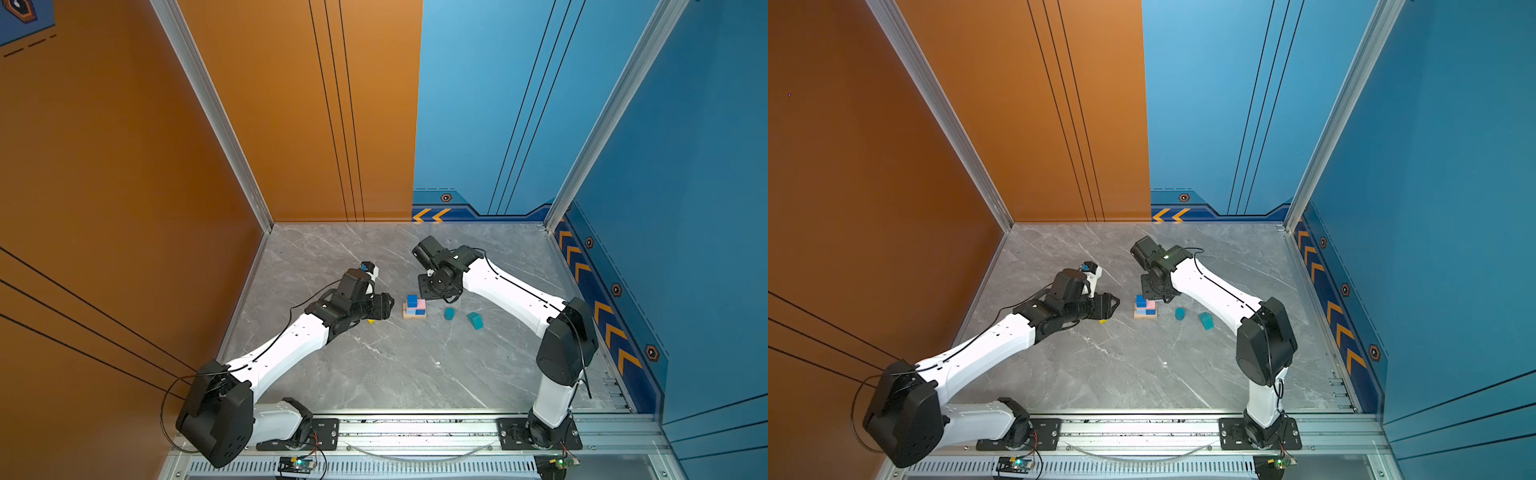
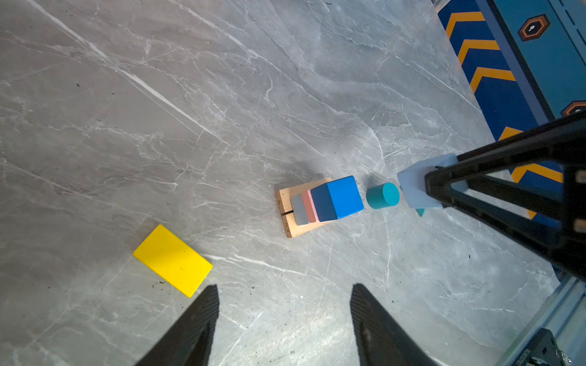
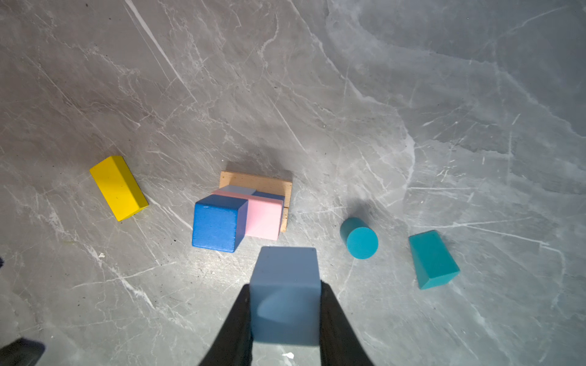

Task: Build the wood block tower
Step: 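Carry the light blue cube over the stack while the left gripper approaches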

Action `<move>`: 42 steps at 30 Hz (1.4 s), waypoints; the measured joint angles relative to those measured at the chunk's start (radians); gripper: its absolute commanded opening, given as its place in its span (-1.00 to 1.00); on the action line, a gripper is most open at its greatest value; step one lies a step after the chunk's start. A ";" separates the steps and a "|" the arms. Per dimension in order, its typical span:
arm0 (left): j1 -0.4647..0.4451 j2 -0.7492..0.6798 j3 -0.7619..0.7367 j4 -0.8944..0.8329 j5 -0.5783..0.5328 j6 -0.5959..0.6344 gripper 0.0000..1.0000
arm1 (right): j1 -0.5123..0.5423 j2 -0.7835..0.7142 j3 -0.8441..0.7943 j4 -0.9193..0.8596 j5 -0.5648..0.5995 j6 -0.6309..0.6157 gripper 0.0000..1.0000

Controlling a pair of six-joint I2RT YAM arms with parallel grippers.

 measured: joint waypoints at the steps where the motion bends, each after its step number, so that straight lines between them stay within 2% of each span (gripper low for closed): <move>1: 0.000 0.001 0.001 0.000 0.003 0.000 0.36 | 0.000 0.006 0.000 0.005 -0.006 0.003 -0.67; 29: -0.014 0.058 0.048 -0.005 0.029 0.004 0.35 | 0.000 0.087 -0.009 0.052 -0.025 0.033 -0.51; 42: -0.019 0.076 0.053 -0.014 0.033 0.011 0.34 | -0.034 0.095 -0.009 0.070 -0.034 0.047 -0.48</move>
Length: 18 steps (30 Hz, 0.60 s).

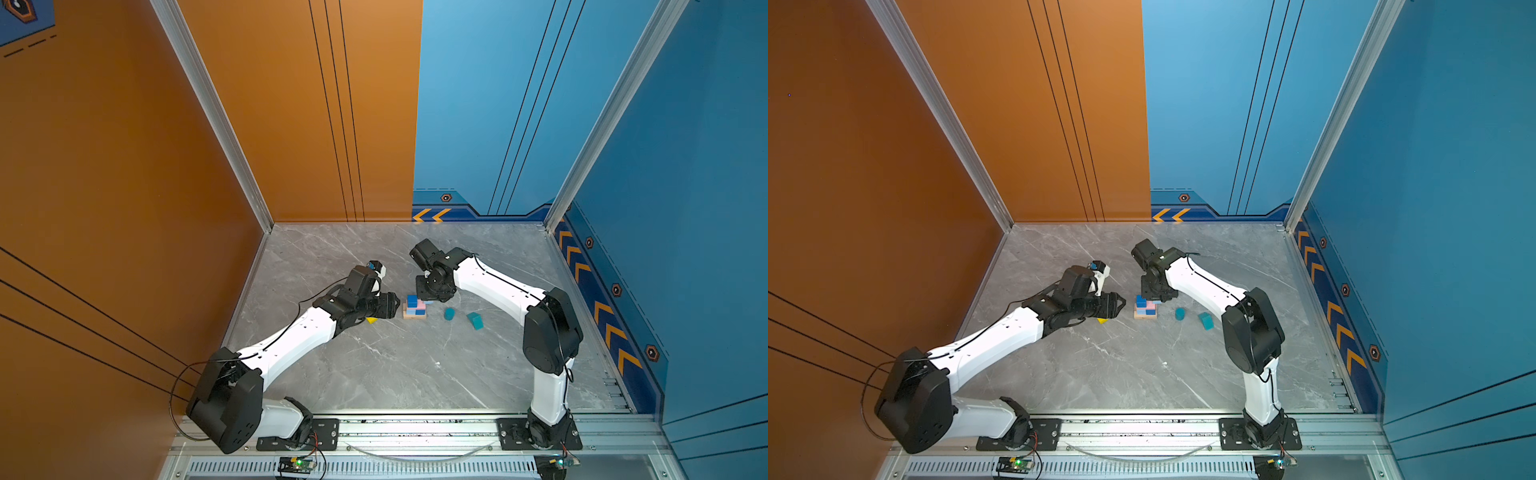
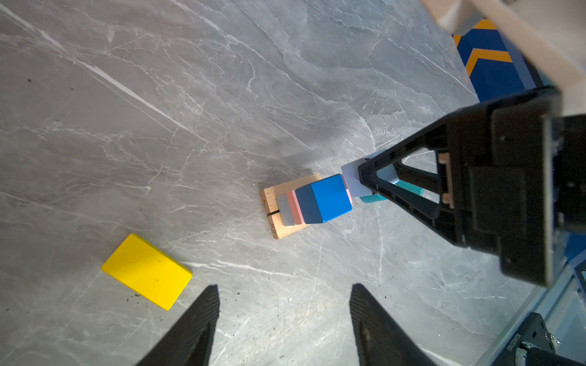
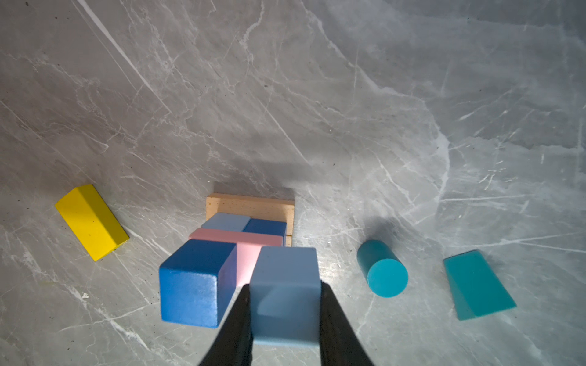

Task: Build the wood block tower
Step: 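Carry the light blue cube over the stack while the left gripper approaches, then lower the light blue cube beside the blue cube on the pink block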

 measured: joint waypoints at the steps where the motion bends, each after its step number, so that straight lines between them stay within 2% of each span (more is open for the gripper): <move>1: 0.000 0.002 0.000 -0.002 0.000 0.000 0.34 | 0.000 0.001 0.000 0.000 -0.001 0.000 -0.49; 18: 0.000 0.003 0.010 -0.011 0.000 0.000 0.35 | 0.014 0.018 0.000 0.008 -0.007 0.004 -0.48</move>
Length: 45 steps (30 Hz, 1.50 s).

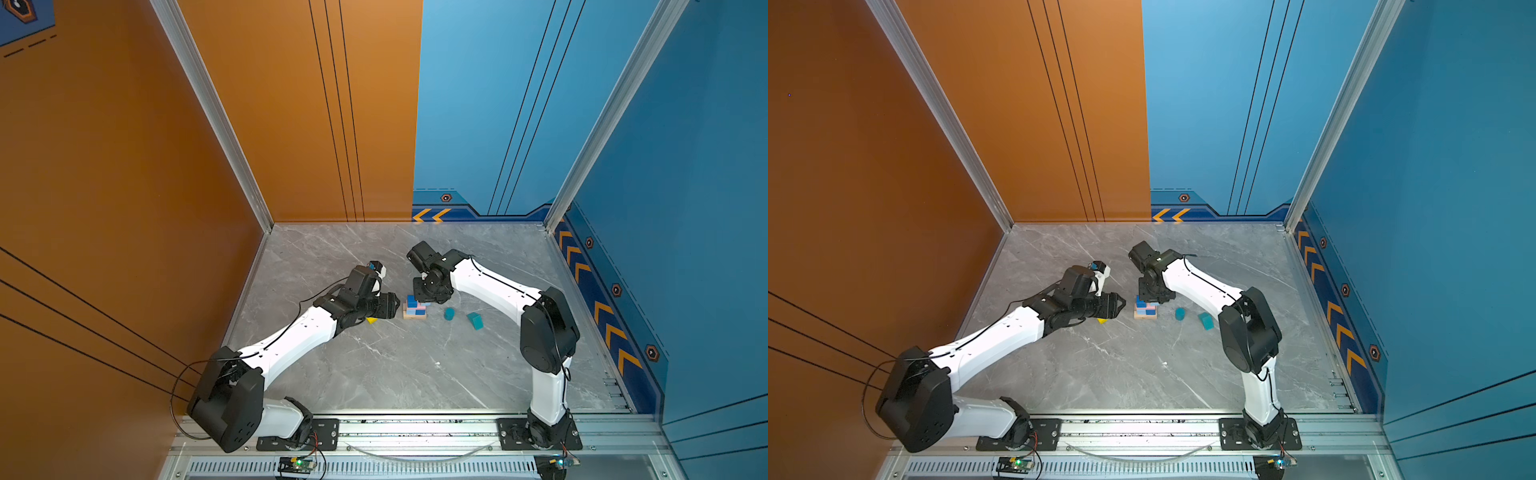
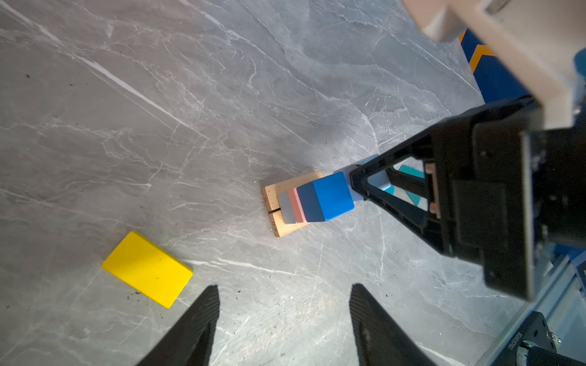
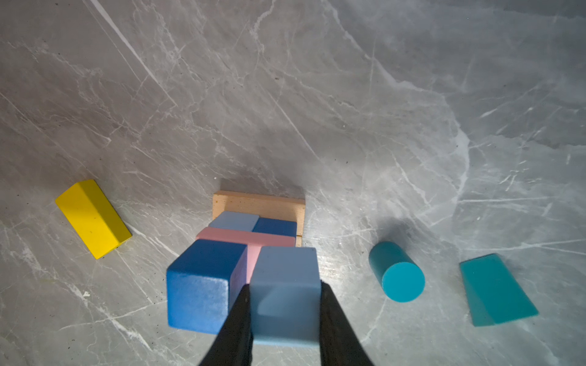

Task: Build the wood block tower
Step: 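Lower the light blue cube beside the blue cube on the pink block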

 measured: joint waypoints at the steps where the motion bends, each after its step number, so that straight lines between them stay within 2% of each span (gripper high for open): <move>1: 0.000 0.000 0.001 0.000 0.000 0.000 0.34 | 0.001 0.002 0.000 0.000 -0.001 0.001 -0.47; 33: 0.000 0.011 0.002 -0.005 0.000 0.000 0.34 | 0.036 0.008 0.000 0.000 -0.002 0.021 -0.31; 45: 0.000 0.022 0.004 -0.007 0.004 0.001 0.33 | 0.030 0.011 0.002 0.000 -0.001 0.022 -0.14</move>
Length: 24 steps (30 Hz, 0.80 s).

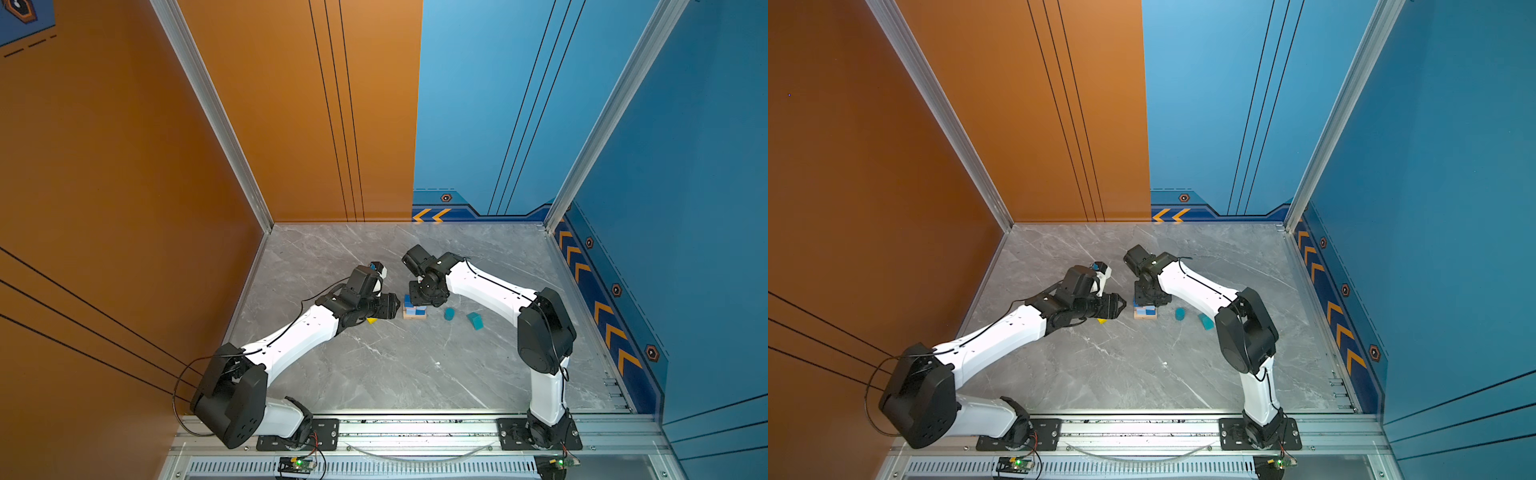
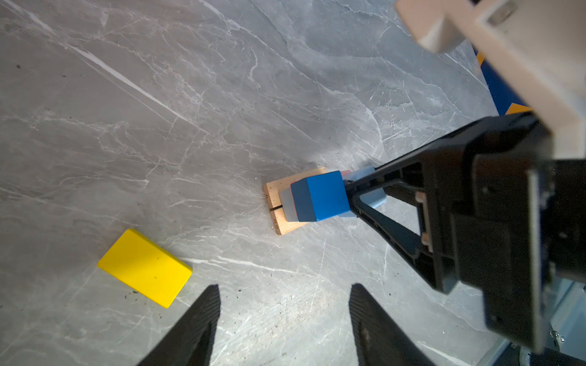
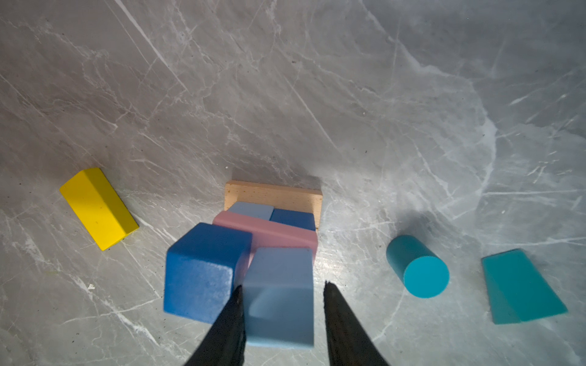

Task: Build the wood block tower
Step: 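Lower the light blue cube beside the blue cube on the pink block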

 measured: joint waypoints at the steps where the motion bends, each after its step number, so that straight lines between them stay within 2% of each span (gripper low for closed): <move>1: 0.000 0.000 0.000 0.000 0.000 0.002 0.33 | 0.000 0.000 0.000 0.000 0.000 0.000 -0.13; 24: 0.000 0.000 0.006 -0.001 0.000 0.005 0.33 | -0.006 0.008 0.000 0.000 0.000 0.004 -0.08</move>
